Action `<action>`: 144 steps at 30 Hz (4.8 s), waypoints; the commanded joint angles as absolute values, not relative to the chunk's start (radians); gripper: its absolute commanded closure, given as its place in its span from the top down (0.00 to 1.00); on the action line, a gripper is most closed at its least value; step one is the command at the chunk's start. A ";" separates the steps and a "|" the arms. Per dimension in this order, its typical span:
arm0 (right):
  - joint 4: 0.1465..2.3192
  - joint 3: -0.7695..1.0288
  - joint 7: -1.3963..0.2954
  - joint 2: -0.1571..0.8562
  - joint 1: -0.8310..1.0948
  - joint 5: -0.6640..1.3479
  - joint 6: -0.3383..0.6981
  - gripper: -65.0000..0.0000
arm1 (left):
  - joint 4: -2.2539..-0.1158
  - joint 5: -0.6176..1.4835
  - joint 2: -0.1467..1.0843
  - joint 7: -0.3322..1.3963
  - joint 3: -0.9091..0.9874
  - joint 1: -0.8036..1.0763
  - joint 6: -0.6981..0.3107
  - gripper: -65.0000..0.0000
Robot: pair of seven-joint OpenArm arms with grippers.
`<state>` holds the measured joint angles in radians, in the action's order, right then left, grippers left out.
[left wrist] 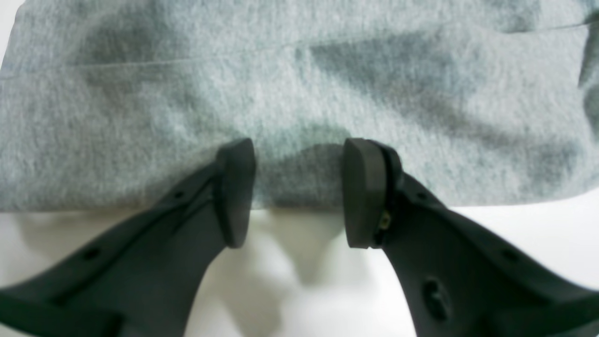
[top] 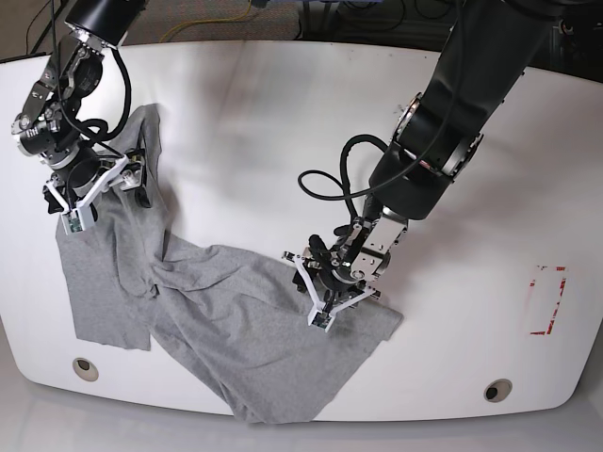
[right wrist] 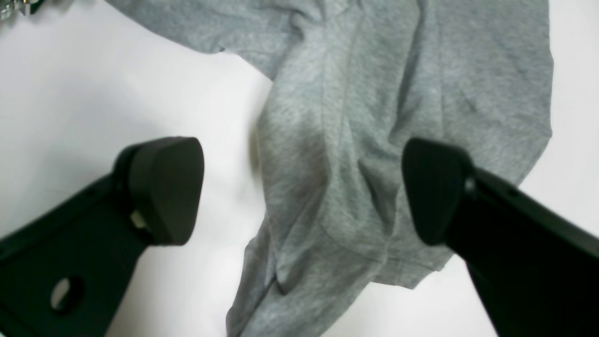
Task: Layout the t-shirt on the table in an organized manner, then fold the t-shirt properly
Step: 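Drag the pinched fabric with the left gripper away from the right gripper, then pull the shirt edge taut between both grippers, then grasp the shirt's side edge with the left gripper while right holds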
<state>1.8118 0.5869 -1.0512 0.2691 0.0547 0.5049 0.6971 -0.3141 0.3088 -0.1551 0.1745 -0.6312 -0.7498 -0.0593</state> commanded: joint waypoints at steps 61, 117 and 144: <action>1.830 0.585 -1.026 0.283 0.050 0.532 0.698 1.00 | -1.730 0.308 0.234 0.750 -0.228 0.166 -0.065 0.42; 1.802 0.878 -1.073 0.130 0.311 0.522 0.698 0.92 | -1.880 0.302 0.274 0.909 0.443 0.097 -0.447 0.42; 1.767 0.831 -1.075 0.156 0.269 0.522 0.698 0.02 | -1.546 0.309 0.269 0.911 0.598 -0.038 -0.644 0.42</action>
